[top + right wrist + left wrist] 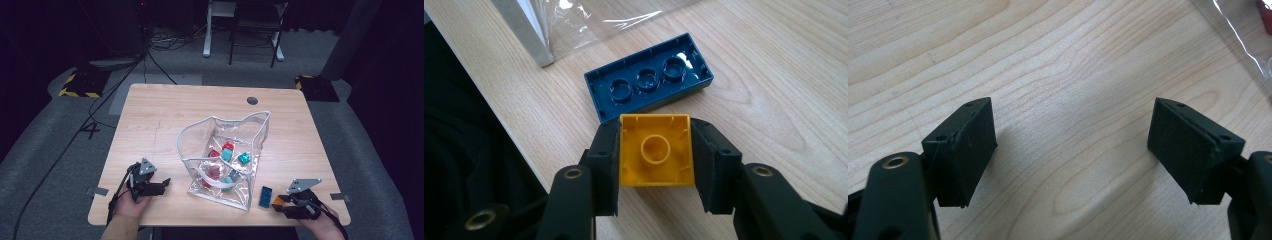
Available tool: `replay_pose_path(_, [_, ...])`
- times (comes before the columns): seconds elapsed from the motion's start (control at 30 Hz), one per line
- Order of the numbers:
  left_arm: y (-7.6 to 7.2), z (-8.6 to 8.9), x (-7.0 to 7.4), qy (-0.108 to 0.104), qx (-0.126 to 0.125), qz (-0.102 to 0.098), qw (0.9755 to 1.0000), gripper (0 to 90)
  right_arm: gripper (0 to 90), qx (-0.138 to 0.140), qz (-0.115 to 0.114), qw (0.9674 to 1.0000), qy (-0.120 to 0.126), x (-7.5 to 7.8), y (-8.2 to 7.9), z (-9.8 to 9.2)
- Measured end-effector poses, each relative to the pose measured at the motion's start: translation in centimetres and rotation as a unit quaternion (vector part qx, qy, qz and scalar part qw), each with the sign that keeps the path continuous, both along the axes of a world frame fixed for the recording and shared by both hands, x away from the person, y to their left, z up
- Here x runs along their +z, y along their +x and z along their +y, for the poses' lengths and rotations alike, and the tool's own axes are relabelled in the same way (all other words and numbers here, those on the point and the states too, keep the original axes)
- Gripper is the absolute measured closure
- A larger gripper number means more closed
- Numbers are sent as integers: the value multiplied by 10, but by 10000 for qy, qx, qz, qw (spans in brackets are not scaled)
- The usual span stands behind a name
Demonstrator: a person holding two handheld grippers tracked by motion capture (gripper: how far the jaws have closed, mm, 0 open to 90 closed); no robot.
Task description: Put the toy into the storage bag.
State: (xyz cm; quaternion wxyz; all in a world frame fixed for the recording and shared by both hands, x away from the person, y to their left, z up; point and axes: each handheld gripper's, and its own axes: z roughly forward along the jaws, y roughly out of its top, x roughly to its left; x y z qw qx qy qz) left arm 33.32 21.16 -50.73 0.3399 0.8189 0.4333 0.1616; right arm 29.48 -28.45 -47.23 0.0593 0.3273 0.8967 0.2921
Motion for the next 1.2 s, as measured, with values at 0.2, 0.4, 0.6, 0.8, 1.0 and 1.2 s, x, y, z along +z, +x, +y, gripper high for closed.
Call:
replay_pose_path(0.2, [0, 0, 0, 0, 0, -1, 10000, 199, 584, -35, -32, 9998, 178, 16, 0, -6])
replay_pose_path(0.4, [0, 0, 0, -1, 1, -1, 10000, 199, 584, -51, -69, 9996, 279, 31, 2, -9])
replay_pose_path(0.6, [0, 0, 0, 0, 1, -1, 10000, 199, 584, -180, -75, 9989, 426, 48, 6, -13])
replay_pose_path(0.8, [0, 0, 0, 0, 0, 0, 10000, 199, 584, -132, -216, 9978, 610, 70, 9, -14])
replay_pose_path(1.0, [0, 0, 0, -1, 0, -2, 10000, 199, 584, -25, -364, 9962, 796, 99, 18, -12])
replay_pose_path(1.2, [0, 0, 0, -1, -1, -1, 10000, 199, 584, 80, -470, 9954, 837, 122, 26, -8])
